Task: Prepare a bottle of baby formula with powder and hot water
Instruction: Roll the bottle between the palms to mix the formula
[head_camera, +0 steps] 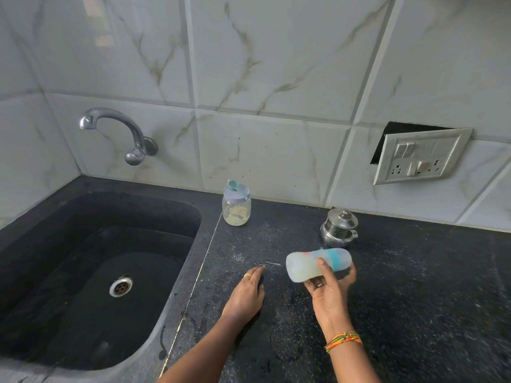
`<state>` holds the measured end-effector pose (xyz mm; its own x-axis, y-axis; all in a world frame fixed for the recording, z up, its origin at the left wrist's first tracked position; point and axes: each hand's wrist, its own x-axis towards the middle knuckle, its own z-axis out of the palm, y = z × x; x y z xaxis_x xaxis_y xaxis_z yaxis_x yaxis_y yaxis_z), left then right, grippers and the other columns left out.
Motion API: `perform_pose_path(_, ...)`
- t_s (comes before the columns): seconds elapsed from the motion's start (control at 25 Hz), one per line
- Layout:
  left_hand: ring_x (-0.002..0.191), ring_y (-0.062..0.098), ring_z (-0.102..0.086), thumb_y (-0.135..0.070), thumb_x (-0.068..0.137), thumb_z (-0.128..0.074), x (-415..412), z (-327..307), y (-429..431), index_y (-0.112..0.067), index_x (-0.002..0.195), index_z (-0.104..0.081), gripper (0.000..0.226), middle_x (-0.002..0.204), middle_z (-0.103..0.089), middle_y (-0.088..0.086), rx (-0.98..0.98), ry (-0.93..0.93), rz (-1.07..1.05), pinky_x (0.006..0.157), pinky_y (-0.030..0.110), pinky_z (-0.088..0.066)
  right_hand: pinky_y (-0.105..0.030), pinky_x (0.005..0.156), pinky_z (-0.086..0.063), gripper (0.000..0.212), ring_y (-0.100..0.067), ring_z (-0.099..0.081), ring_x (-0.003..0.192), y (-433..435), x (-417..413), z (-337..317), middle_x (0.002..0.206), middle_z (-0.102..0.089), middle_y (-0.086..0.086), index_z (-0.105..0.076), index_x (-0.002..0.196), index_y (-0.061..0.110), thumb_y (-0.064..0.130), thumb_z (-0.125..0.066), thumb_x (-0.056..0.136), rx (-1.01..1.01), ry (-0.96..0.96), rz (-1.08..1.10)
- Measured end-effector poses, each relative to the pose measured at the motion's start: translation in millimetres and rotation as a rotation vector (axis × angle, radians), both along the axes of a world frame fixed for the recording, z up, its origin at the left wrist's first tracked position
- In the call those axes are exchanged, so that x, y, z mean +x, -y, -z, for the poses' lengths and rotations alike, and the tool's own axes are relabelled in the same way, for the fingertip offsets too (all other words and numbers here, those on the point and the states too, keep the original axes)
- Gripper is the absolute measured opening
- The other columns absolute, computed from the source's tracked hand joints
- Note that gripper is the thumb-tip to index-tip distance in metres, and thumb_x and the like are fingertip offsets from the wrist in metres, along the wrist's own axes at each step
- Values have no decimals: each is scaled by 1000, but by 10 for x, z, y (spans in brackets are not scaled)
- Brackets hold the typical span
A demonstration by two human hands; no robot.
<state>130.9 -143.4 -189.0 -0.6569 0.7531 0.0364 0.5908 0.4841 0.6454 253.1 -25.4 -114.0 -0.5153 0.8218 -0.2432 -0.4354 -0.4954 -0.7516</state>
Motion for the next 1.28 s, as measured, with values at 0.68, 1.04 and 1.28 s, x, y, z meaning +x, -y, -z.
perform_pose_path(0.68, 135, 14, -35, -16, 95, -39, -23, 42, -5, -14, 144, -29, 50, 149, -33, 1, 6, -16, 0, 113, 24, -25, -46, 72, -56, 77, -25, -59, 103, 13, -23, 7, 120, -56, -5, -30, 136, 42, -5, -59, 84, 26, 36, -58)
perform_pose_path(1.04, 135, 14, -35, -16, 95, -39, -28, 41, -8, -14, 144, -29, 50, 149, -33, 1, 6, -16, 3, 112, 23, -25, -43, 70, -56, 83, -24, -60, 102, -13, -16, 9, 114, -57, -6, -26, 136, 42, -9, -61, 81, 139, 106, -92)
perform_pose_path(1.28, 135, 14, -35, -16, 95, -39, -22, 35, -8, -14, 144, -29, 50, 149, -33, 1, -1, -14, 4, 113, 24, -26, -46, 76, -54, 82, -23, -60, 102, 0, -5, 48, 112, -57, -4, -26, 136, 41, -8, -61, 82, 135, 120, -95)
